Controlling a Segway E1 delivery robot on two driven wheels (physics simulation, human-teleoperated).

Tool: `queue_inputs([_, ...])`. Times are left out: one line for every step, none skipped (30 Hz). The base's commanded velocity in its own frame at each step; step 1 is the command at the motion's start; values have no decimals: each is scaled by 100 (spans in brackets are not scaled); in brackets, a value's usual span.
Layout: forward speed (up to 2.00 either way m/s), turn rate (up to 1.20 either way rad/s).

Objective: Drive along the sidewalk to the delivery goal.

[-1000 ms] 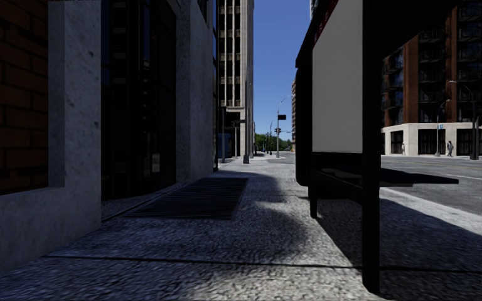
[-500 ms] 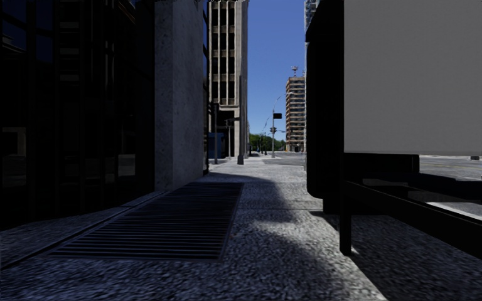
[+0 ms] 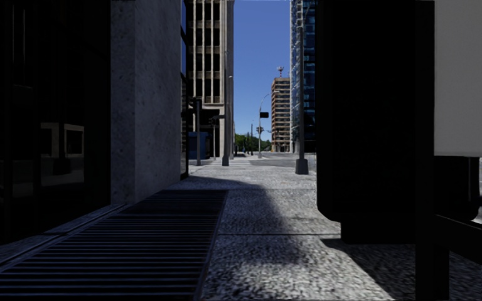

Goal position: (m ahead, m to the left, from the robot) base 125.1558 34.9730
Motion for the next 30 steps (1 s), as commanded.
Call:
queue_inputs([200,0])
queue_inputs([200,0])
queue_inputs([200,0])
queue_inputs([200,0])
queue_inputs([200,0])
queue_inputs([200,0])
queue_inputs([200,0])
queue_inputs([200,0])
queue_inputs([200,0])
queue_inputs([200,0])
queue_inputs([200,0])
queue_inputs([200,0])
queue_inputs([200,0])
queue_inputs([200,0])
queue_inputs([200,0])
queue_inputs([200,0])
queue_inputs([200,0])
queue_inputs([200,0])
queue_inputs([200,0])
queue_inputs([200,0])
queue_inputs([200,0])
queue_inputs([200,0])
queue_inputs([200,0])
queue_inputs([200,0])
queue_inputs([200,0])
queue_inputs([200,0])
queue_inputs([200,0])
queue_inputs([200,0])
queue_inputs([200,0])
queue_inputs([200,0])
